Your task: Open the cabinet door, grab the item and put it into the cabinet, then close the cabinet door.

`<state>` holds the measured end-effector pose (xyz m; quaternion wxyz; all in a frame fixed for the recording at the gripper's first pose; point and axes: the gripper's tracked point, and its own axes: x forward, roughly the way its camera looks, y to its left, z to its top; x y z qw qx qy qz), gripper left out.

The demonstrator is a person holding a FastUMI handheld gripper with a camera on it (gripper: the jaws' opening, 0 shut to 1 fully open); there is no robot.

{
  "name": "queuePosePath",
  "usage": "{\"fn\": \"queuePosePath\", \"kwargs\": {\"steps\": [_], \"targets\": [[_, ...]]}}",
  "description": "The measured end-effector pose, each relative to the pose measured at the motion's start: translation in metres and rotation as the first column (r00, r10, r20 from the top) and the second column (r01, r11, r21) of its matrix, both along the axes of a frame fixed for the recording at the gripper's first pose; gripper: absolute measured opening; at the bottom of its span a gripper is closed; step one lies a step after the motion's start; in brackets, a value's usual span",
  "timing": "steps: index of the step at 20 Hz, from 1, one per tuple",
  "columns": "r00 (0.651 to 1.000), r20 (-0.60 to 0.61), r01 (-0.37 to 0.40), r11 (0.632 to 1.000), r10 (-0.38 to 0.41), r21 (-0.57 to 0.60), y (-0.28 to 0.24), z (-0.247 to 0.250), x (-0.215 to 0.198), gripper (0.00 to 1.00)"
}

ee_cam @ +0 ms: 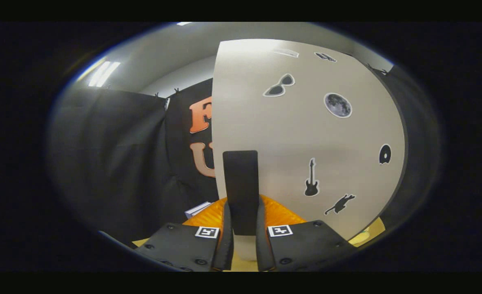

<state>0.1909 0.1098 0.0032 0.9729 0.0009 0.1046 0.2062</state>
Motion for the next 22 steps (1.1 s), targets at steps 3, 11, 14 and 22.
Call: {"fn": "queuePosePath", "kwargs": {"steps": [3,11,14,22], "targets": [[0.995,-0.024,-0.092,0.995,0.092,0.025,-0.013,0.007,-0.033,0.30],[0.958,-0.049,-0.278,0.958,0.282,0.072,-0.026,0.008,-0.043,0.30],[0.942,-0.036,-0.330,0.940,0.334,0.081,-0.032,0.009,-0.049,0.30],[0.918,-0.019,-0.389,0.908,0.397,0.155,-0.052,0.016,-0.055,0.30]]}}
